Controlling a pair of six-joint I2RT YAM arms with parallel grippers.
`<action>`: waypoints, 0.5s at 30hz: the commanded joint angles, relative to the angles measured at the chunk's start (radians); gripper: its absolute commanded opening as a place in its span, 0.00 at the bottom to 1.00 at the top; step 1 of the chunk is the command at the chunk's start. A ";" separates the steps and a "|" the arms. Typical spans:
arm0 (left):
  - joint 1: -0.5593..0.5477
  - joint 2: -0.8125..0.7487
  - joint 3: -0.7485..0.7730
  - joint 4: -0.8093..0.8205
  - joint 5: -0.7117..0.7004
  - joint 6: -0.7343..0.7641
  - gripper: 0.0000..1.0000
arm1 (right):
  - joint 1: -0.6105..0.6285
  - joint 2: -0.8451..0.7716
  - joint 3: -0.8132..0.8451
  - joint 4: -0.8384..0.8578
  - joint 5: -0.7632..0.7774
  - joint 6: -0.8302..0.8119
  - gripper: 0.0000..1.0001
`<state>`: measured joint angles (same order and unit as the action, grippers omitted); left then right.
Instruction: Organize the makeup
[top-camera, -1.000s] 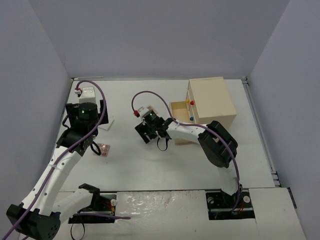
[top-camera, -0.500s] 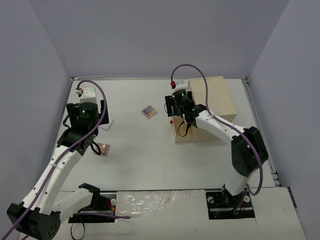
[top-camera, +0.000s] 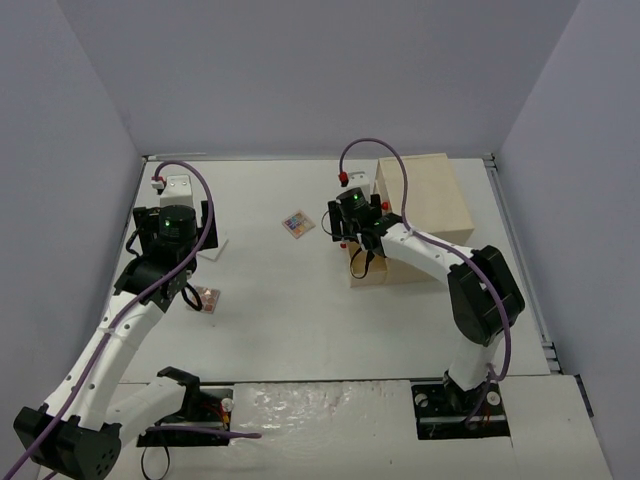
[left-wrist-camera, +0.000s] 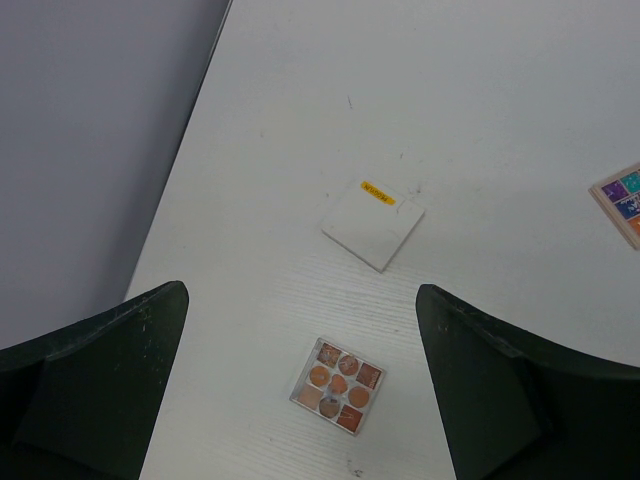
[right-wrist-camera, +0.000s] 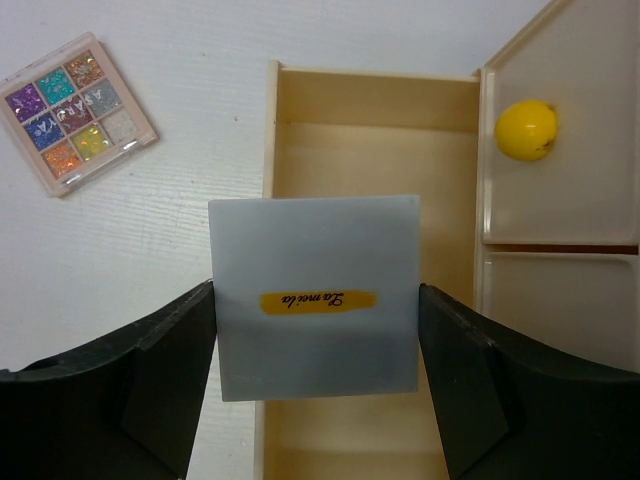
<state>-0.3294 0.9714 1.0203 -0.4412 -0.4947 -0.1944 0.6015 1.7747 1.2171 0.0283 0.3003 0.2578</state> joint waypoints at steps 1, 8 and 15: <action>0.007 0.000 0.027 0.056 0.001 0.004 0.97 | -0.012 0.001 0.012 0.033 0.075 0.053 0.70; 0.007 0.000 0.027 0.055 0.009 0.001 0.97 | -0.010 0.000 0.020 0.032 0.096 0.068 0.99; 0.007 0.006 0.029 0.052 0.018 0.003 0.97 | 0.021 -0.032 0.047 0.035 0.054 0.003 1.00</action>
<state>-0.3294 0.9745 1.0203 -0.4408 -0.4786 -0.1947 0.6029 1.7824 1.2171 0.0338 0.3183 0.3042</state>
